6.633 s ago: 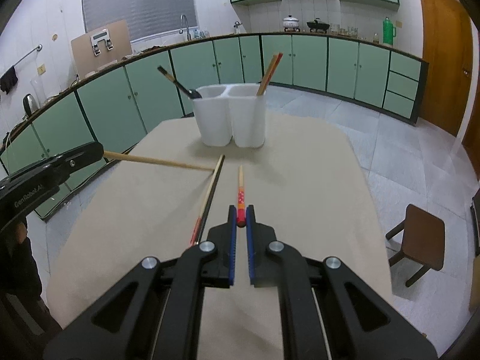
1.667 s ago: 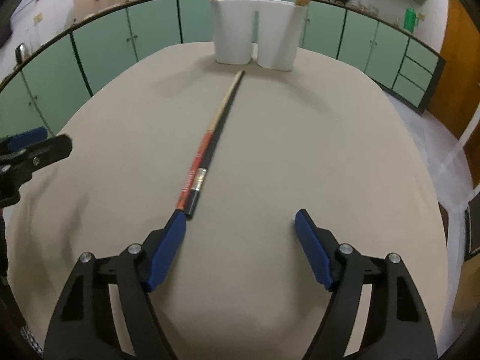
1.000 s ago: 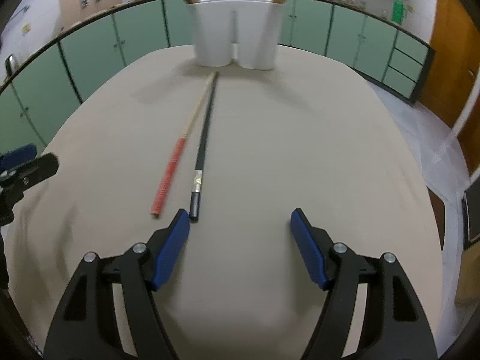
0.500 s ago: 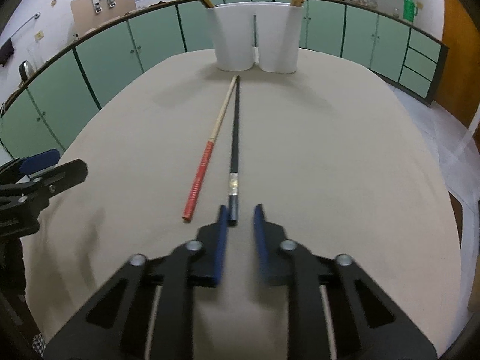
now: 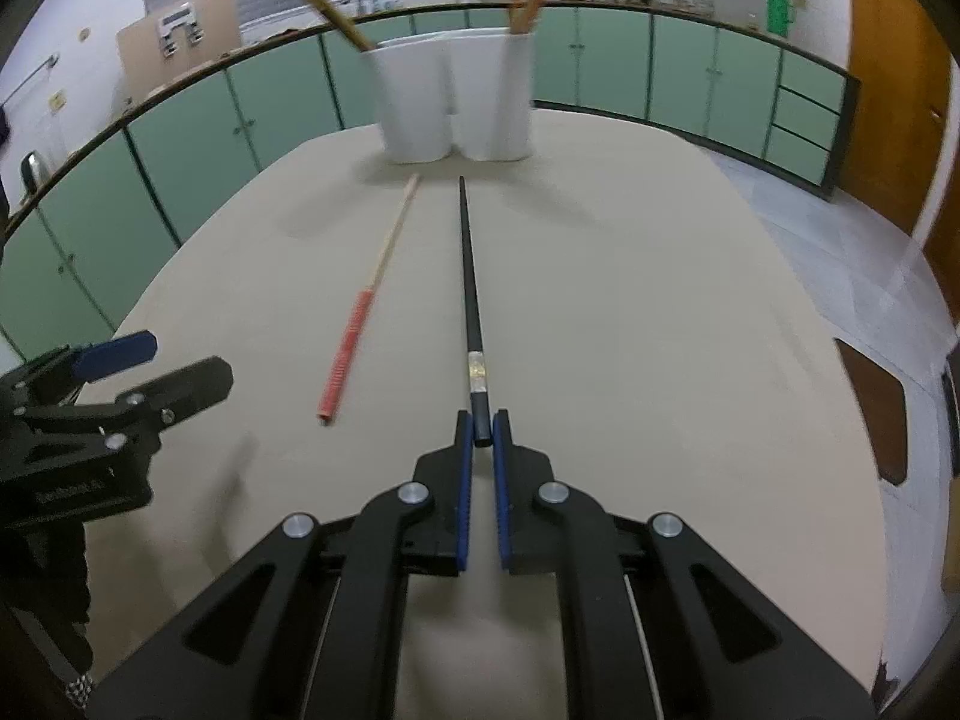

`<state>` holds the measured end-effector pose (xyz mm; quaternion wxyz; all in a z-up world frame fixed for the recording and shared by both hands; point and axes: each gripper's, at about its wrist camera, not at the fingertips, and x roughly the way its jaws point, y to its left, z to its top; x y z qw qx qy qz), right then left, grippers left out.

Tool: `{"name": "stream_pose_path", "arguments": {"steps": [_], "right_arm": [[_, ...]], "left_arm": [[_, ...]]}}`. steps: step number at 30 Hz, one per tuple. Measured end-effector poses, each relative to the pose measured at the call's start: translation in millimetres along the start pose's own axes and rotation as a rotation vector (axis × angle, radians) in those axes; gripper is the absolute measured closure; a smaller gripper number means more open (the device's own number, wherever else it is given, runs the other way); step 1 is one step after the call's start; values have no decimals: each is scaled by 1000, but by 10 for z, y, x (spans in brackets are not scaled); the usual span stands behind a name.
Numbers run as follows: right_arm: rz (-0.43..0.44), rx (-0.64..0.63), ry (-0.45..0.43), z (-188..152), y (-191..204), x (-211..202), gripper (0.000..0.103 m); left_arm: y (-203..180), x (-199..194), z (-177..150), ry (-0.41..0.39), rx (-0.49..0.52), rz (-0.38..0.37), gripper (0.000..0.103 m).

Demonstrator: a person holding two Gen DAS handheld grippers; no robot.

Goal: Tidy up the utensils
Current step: 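Grasp the red-tipped wooden chopstick with the left tool while the right tool holds the black one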

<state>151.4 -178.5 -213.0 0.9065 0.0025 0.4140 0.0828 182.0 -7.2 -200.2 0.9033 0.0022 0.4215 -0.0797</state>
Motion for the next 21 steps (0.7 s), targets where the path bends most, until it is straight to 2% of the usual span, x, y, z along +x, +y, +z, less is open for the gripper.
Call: {"name": "stream_pose_path", "arguments": {"steps": [5,11,17,20,21], "right_arm": [[-14,39,-2,-21,-185,-30,97],[-8,48,-10,-24,-272,-44,97],[-3,58,-12,-46,-314,-52,97],[-1,62,-11,-54,-315,-49,97],[0,62,-11,-55,-315,-50,97]], "left_arm": [[-220,125,-13,28,24,-27,20],[-412,237,-36,43,39,-22,26],[-493,302,-41,48,41,10,41],[-530,305,-30,42,44,23,52],[-538,302,-27,40,42,27,60]]}}
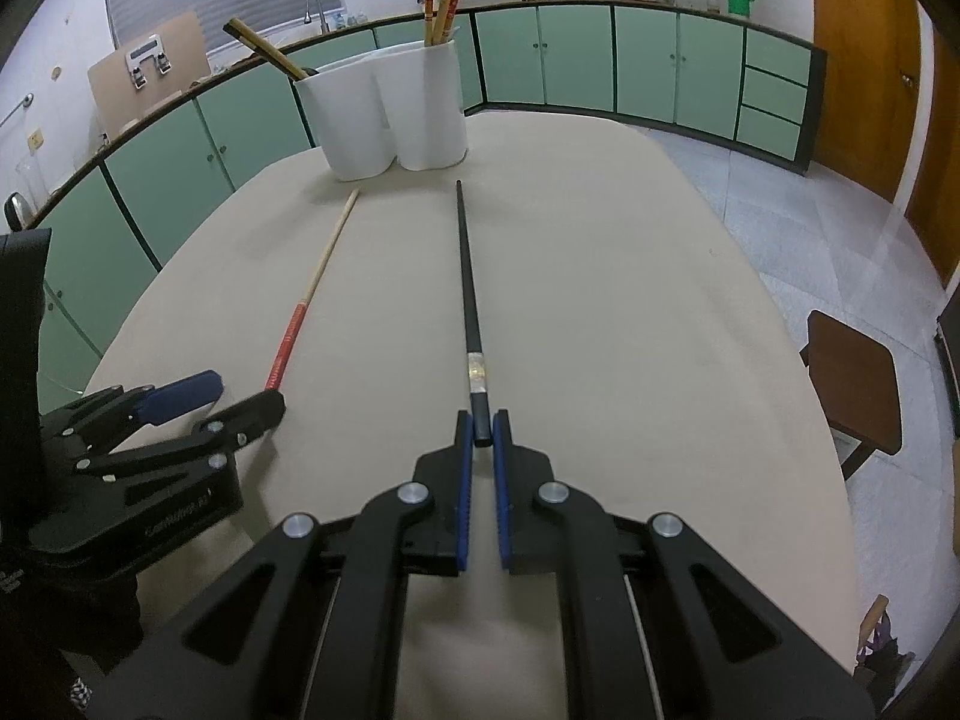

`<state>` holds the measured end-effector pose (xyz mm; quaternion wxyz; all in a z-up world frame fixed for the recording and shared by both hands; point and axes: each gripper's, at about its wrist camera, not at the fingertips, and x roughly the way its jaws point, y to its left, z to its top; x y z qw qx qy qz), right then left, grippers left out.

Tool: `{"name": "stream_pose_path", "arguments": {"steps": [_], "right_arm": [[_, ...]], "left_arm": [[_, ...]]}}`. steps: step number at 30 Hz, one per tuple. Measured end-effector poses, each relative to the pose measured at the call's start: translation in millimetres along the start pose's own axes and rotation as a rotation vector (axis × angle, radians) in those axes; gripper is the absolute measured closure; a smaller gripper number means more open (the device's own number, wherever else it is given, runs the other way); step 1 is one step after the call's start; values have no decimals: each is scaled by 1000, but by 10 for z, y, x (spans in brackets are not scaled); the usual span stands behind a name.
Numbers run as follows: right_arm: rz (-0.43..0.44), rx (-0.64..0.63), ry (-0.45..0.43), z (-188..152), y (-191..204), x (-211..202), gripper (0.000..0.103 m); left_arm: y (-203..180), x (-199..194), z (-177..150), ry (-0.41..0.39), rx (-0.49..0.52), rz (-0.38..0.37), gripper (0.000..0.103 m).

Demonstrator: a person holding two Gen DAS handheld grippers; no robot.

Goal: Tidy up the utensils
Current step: 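Grasp the red-tipped wooden chopstick with the left tool while the right tool holds the black one, then lift both held chopsticks up toward the white holder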

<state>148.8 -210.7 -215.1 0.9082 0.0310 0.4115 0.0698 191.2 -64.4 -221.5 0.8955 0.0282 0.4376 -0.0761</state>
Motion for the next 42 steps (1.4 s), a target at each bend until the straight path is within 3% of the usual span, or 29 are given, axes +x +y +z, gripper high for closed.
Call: {"name": "stream_pose_path", "arguments": {"steps": [4,7,21,42], "right_arm": [[3,2,1,-4,0,8,97],[2,0,0,-5,3,9,97],[-9,-33,-39,50,53,-130,97],[27,-77,-187,575,145,-749,97]], "left_arm": [[-35,-13,10,-7,0,12,84],[-44,-18,2,-8,-4,3,95],[-34,-201,52,-49,-2,0,97],[101,-1083,494,-280,-7,-9,97]]}}
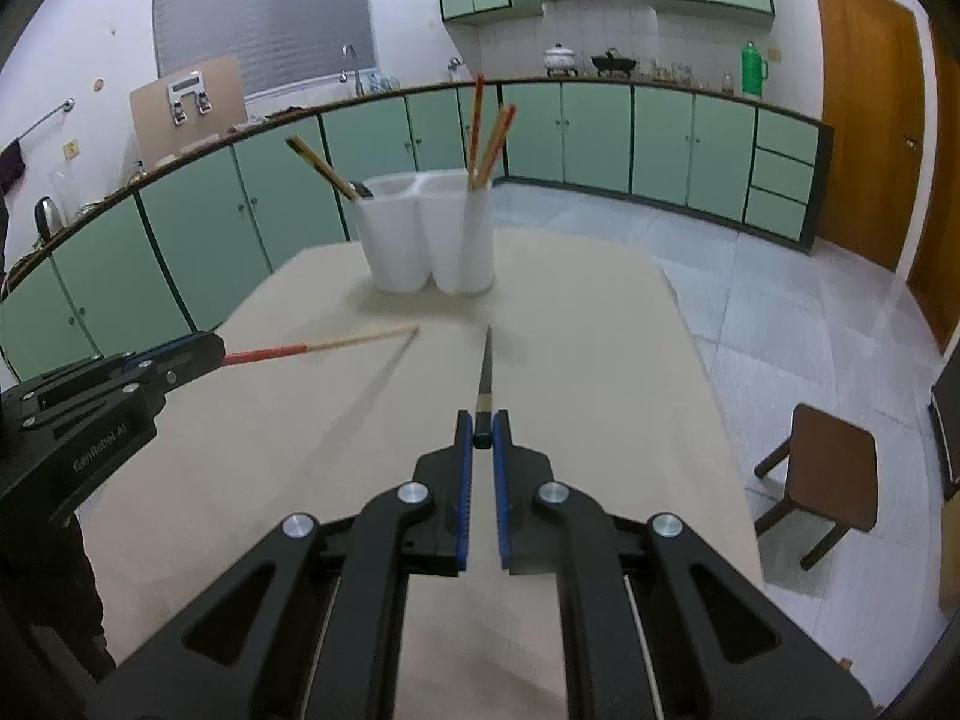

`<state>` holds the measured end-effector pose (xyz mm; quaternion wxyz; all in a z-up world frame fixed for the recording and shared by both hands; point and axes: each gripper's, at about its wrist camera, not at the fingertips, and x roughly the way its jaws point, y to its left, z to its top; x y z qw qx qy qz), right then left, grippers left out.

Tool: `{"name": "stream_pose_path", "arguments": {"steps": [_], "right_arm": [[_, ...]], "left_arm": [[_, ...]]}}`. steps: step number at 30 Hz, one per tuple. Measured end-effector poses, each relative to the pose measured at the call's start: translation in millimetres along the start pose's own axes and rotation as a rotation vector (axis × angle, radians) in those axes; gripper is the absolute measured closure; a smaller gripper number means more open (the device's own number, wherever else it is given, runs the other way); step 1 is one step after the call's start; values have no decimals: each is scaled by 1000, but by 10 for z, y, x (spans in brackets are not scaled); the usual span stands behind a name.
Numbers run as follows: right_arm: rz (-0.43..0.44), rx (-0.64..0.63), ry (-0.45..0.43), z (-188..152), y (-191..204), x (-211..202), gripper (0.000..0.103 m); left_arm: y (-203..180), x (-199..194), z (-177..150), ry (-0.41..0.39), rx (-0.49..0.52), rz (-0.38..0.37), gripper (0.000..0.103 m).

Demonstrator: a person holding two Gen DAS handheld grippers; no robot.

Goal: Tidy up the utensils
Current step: 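Lift both held chopsticks up toward the white holder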

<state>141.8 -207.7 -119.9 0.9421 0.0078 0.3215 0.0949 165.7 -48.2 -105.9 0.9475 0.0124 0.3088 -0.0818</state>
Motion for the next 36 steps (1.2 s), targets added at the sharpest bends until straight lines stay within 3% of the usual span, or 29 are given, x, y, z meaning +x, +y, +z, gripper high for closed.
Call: {"name": "stream_pose_path", "arguments": {"steps": [12,18,36], "right_arm": [[82,-28,-31,634,38,-167,97],[143,-38,-2,939,54,-144,97],[199,-107,-5,1485,190,-162,97]], "left_arm": [[32,-239,470,-104,28,-30,97],[64,-205,615,-101,27,-72,97],[142,-238,938,-132,26,-129,97]]}}
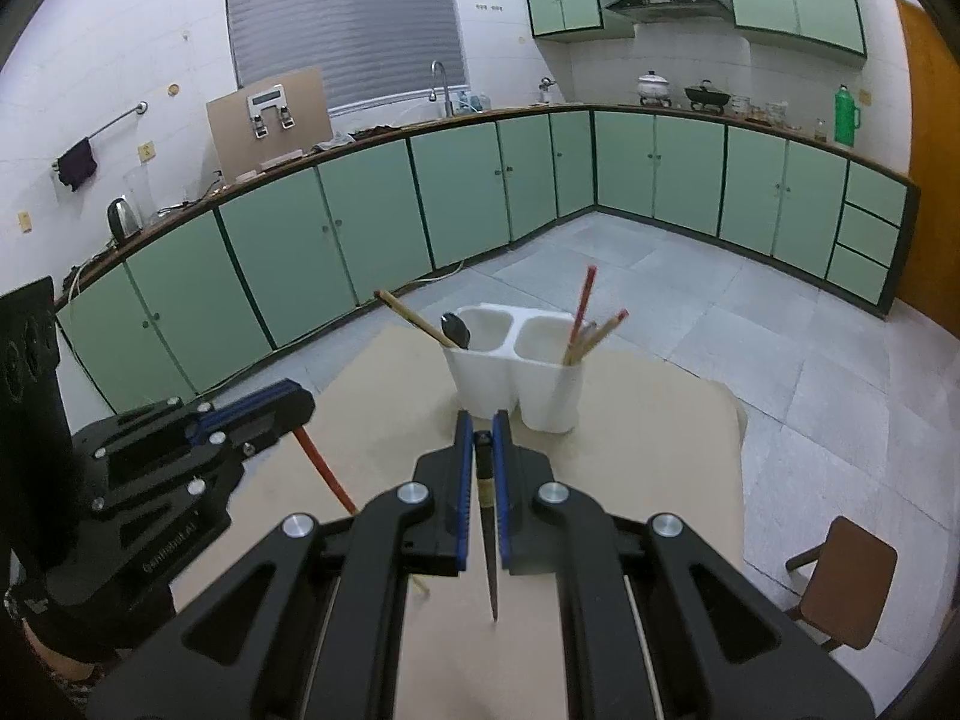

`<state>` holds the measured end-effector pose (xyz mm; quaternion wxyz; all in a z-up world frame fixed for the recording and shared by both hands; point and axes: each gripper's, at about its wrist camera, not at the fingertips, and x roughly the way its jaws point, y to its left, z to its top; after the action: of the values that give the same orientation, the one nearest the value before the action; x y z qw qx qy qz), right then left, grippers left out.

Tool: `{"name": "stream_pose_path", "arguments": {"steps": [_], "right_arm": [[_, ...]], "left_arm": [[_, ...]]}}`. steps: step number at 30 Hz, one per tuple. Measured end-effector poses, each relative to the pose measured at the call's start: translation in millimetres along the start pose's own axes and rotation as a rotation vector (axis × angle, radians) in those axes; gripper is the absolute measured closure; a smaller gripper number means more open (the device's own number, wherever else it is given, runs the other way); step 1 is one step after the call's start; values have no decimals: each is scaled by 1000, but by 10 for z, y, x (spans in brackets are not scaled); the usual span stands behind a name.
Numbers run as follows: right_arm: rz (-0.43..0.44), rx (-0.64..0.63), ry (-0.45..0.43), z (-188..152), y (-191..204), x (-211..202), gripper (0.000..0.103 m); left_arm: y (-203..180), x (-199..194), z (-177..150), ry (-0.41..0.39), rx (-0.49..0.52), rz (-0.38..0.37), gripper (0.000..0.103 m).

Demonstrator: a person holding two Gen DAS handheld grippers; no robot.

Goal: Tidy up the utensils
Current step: 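Lift both held chopsticks up toward the white holder, then lower both chopsticks into the white holder and open both tools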

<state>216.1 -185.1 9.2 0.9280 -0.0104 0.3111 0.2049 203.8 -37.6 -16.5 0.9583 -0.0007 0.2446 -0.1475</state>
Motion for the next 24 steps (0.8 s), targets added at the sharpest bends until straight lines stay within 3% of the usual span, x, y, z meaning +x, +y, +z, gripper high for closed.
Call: {"name": "stream_pose_path", "arguments": {"steps": [7,15,24], "right_arm": [[7,-30,-49,347,3,-40,97],[-14,-50,-151,1039,-93,9,97],[-53,-18,-226,1644,-364,328,97]], "left_arm": [[-6,11,280,-53,20,-12,97],[59,114,870,-164,36,10,97],[196,543,1516,-263,32,59,97]]}}
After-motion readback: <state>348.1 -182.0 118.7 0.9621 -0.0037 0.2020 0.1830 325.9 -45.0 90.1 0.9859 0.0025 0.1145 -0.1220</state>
